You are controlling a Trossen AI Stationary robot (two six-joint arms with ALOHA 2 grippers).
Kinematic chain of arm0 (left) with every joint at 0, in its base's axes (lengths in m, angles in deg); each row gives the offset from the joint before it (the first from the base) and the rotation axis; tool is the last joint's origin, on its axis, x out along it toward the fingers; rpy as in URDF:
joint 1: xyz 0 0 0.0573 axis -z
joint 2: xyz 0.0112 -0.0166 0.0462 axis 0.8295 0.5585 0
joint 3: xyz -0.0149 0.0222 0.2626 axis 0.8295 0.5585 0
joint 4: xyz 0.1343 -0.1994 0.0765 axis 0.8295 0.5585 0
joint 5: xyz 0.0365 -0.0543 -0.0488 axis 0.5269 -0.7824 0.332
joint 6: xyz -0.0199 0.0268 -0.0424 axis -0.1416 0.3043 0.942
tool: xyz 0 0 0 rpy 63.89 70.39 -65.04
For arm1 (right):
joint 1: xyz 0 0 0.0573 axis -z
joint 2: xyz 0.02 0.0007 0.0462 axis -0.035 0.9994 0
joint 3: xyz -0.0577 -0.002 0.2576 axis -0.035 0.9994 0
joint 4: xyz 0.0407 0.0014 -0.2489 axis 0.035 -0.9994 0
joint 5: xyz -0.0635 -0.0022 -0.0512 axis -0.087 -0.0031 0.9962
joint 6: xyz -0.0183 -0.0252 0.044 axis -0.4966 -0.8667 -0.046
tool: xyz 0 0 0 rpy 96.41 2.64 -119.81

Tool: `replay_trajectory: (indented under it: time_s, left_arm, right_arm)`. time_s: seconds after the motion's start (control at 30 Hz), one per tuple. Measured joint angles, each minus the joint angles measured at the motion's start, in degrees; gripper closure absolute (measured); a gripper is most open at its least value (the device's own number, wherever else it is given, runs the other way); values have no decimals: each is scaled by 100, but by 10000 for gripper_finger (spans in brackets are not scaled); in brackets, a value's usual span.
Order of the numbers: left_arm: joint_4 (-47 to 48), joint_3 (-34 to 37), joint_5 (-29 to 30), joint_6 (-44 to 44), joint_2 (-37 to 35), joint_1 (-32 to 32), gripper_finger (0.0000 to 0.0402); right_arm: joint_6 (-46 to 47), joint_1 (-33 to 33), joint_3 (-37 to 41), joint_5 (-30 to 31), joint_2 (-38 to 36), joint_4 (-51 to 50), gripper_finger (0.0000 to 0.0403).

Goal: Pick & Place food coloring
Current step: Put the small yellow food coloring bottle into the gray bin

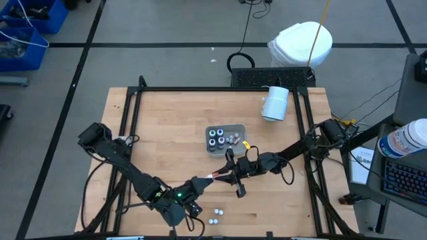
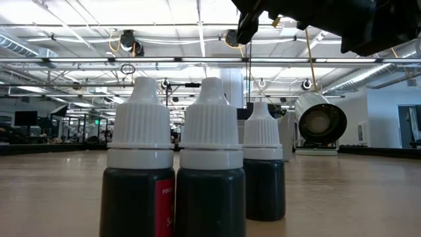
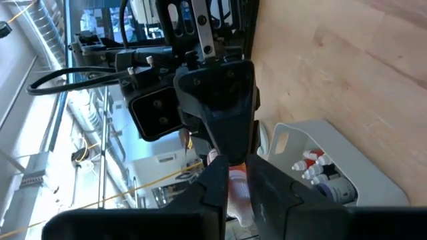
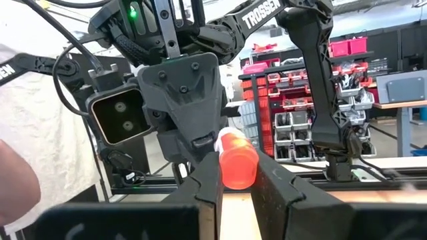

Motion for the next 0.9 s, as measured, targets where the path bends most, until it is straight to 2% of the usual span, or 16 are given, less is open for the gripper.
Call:
replay_trajectory:
  time_s: [0.27, 0.37, 0.5, 0.8, 0.9]
  left_arm:
    - [-170, 0, 15, 35, 0, -2, 391]
    - [-171, 0, 18, 0, 0, 1, 390]
    - [-190, -4, 18, -20, 0, 37, 354]
    - [-179, -9, 196, -27, -4, 147, 234]
    - [-95, 2, 336, -33, -4, 148, 208]
  right_arm:
    - [-24, -2, 0, -26, 0, 9, 349]
    - [-50, 0, 2, -162, 0, 13, 355]
    - [-43, 0, 3, -309, 3, 46, 356]
    - [-65, 0, 7, -502, 7, 90, 356]
    - [-67, -48, 4, -947, -42, 183, 356]
